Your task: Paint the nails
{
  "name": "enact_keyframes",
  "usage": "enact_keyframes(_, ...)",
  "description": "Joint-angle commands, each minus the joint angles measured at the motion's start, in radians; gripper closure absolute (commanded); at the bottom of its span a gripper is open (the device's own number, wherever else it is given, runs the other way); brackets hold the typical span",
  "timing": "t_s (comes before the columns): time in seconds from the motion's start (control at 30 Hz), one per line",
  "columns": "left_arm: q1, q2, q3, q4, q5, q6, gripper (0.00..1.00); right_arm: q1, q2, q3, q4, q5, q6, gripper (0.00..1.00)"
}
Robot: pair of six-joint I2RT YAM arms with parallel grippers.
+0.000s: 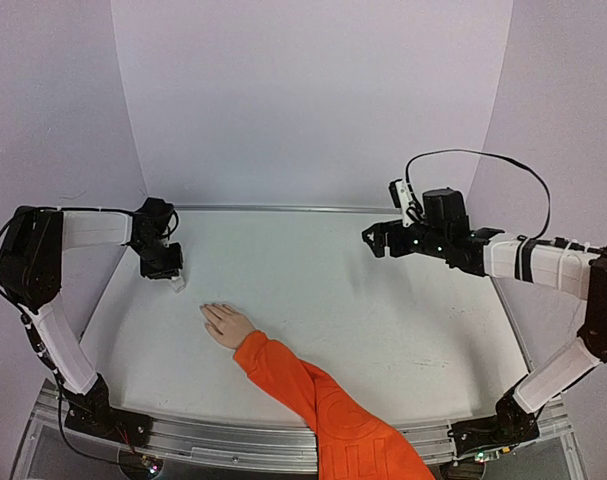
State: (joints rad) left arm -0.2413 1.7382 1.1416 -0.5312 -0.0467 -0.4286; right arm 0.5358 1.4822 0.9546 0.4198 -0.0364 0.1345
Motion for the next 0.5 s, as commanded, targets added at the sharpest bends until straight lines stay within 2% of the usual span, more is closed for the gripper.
enact_keyframes(0.0,-0.002,0.011,0.007,0.043,-0.062,-0.012,0.96,-0.029,-0.056,-0.026,0.026,0.023,0.026,0.02)
enact_keyframes(0.27,-0.002,0.053,0.014,0.034,-0.060,0.005,0.87,-0.126,-0.102,-0.072,0.030,0.036,0.071,0.02)
enact_keyframes(0.37,-0.002,0.059,0.015,0.033,-0.064,0.011,0.77,-0.173,-0.141,-0.103,0.027,0.036,0.077,0.02)
enact_keyframes(0.47,-0.001,0.054,0.017,0.032,-0.061,0.016,0.60,-0.222,-0.187,-0.136,0.025,0.036,0.084,0.02)
